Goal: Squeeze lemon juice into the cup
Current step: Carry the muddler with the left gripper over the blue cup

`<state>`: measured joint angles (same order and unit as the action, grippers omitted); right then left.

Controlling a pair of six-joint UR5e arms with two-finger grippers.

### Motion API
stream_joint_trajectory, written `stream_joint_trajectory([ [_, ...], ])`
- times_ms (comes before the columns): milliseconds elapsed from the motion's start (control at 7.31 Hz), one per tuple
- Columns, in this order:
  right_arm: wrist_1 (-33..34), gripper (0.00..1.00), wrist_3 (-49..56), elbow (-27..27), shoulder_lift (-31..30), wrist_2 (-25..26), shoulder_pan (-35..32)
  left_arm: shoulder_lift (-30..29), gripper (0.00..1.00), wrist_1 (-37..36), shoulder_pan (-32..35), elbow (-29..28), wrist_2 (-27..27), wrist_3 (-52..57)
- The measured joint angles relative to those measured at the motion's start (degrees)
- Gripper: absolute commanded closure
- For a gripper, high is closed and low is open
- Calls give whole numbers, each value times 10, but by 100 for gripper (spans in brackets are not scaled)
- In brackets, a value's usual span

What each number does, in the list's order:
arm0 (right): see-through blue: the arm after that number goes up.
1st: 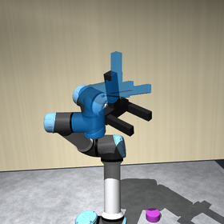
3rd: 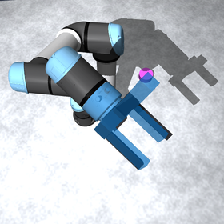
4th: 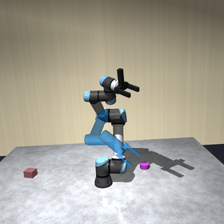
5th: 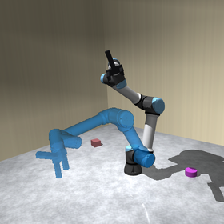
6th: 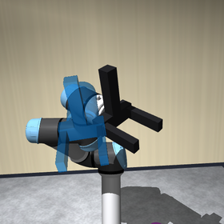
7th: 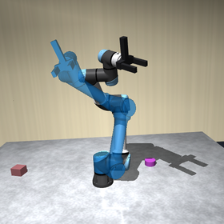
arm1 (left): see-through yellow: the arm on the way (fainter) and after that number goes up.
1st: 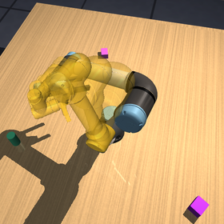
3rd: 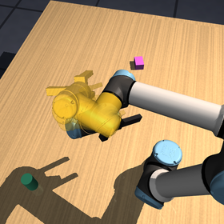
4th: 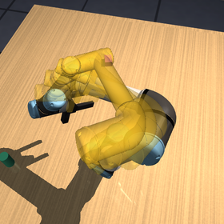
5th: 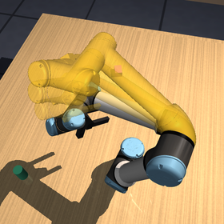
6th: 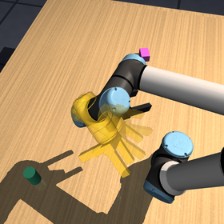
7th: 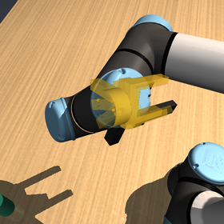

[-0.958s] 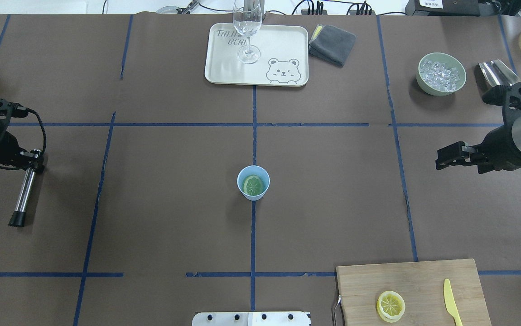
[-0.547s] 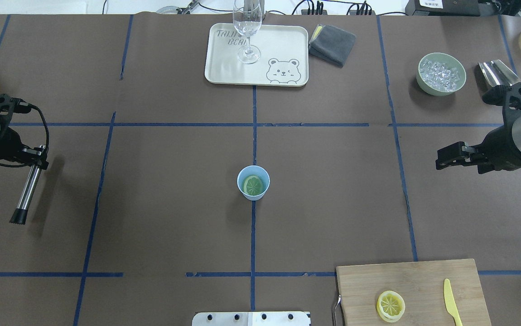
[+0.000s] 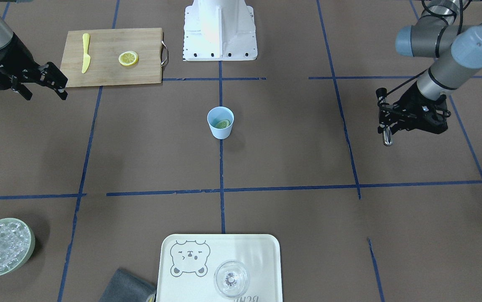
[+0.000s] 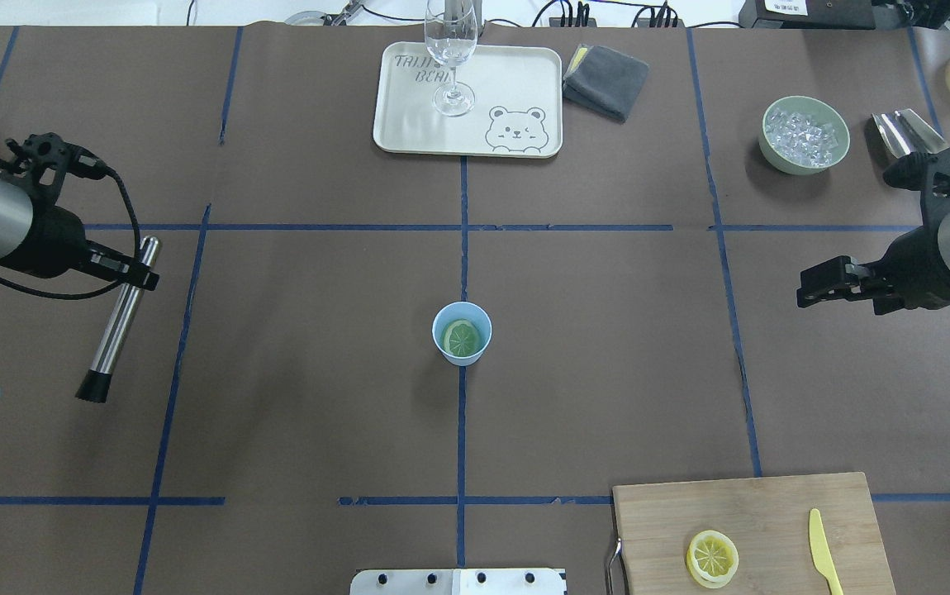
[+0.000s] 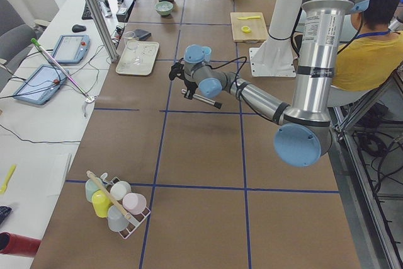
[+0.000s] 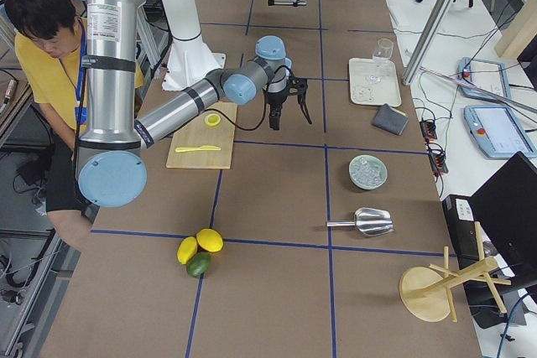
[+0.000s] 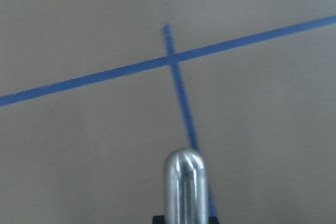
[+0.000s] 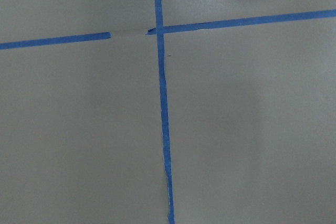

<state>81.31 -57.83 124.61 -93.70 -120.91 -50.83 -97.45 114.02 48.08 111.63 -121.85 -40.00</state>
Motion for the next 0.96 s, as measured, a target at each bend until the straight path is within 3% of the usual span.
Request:
stream_joint_trajectory([
  [410, 0, 0, 4, -1, -1, 0, -7, -147, 100, -4, -112, 34, 116, -34],
  [547, 1, 0, 5, -3, -1, 0, -9, -192, 100, 9, -151, 33, 180, -34],
  [821, 1, 0, 8, -7, -1, -1, -15, -231, 100, 82, -243, 20, 391, -33],
  [958, 1, 0, 12, -9, -1, -1, -17, -236, 100, 155, -275, -12, 492, -32],
])
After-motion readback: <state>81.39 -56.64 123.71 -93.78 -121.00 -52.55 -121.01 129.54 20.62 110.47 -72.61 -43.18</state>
